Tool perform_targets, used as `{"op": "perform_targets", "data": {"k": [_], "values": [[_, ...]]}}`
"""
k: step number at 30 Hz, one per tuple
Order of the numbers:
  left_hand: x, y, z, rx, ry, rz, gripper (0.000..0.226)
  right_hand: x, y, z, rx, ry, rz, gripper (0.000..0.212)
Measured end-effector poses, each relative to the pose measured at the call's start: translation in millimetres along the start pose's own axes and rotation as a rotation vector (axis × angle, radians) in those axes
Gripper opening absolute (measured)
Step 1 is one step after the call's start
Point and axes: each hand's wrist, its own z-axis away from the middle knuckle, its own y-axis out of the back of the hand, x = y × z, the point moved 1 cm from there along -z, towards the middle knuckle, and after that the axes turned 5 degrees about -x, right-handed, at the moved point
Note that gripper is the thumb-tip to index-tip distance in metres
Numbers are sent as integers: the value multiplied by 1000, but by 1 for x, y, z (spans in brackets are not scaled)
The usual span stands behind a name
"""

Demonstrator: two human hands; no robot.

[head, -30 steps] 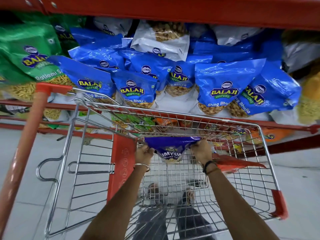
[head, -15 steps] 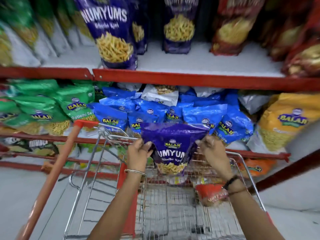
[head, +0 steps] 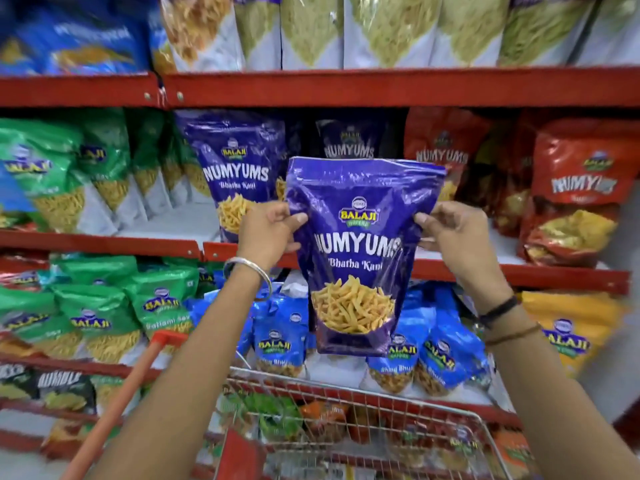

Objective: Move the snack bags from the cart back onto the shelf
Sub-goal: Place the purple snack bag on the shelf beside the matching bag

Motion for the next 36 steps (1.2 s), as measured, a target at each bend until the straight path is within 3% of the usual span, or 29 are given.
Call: {"op": "perform_targets", "data": {"k": [5,7,14,22,29,33,36], "values": [[29,-7,-54,99,-95,17,41,-22,6,-58,13,19,-13,19],[31,-11,-75,167,-105,24,45,-26,4,-76,49,51,4,26],[0,-32,-131,328,-142,148,48,-2,-17,-129,185,142,-34,19],[-62,-56,-165,261,-147,277,42,65,-39,-160,241,65,-60,29],[-63,-65,-216,244,54,382,37,79,-49,-220,295,-82,-190,25],[-56,-69,-232,183,141,443,12,88,-47,-237,307,-110,-200,32],[-59,-74,-232,198,124,343,22,96,-44,-239,319,-90,-200,28]]}}
